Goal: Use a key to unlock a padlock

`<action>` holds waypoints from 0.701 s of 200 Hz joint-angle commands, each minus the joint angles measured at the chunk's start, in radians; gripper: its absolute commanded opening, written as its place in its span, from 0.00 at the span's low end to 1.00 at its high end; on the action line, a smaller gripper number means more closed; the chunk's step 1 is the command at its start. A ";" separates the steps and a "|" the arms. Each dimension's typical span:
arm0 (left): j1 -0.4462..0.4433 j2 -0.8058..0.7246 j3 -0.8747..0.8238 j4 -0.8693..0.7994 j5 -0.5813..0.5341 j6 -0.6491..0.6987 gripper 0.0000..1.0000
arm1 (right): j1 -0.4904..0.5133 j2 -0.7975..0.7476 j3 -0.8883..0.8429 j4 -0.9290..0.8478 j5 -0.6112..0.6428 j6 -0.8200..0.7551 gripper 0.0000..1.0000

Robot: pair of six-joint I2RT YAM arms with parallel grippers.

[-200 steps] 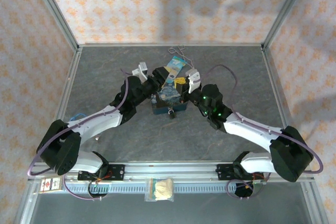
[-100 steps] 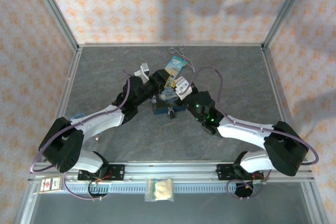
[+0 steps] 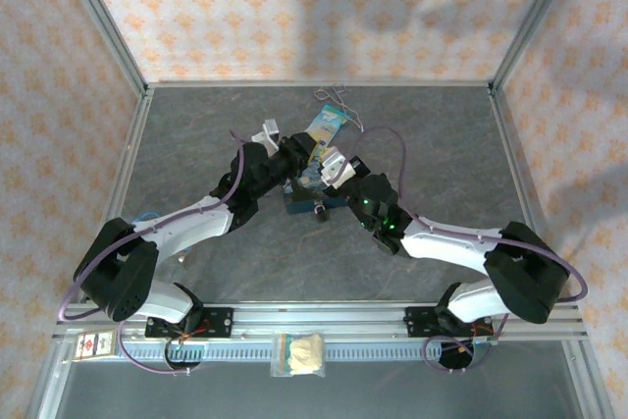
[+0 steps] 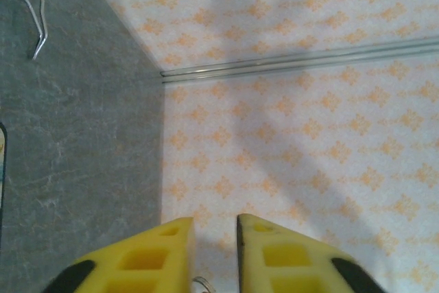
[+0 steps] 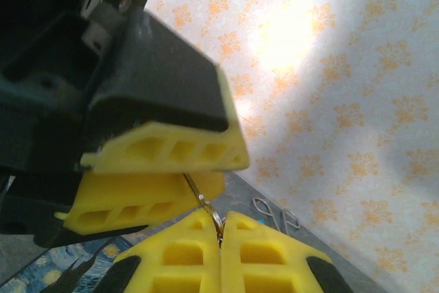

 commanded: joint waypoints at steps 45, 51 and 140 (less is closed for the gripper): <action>0.000 -0.006 0.040 -0.013 -0.005 0.069 0.00 | 0.021 -0.019 -0.027 0.008 0.015 0.012 0.02; 0.003 -0.013 0.041 -0.026 -0.015 0.095 0.00 | 0.021 -0.031 -0.024 -0.004 0.013 0.040 0.12; 0.058 -0.114 -0.003 0.025 -0.025 0.497 0.00 | -0.163 -0.222 0.054 -0.232 -0.391 0.637 0.53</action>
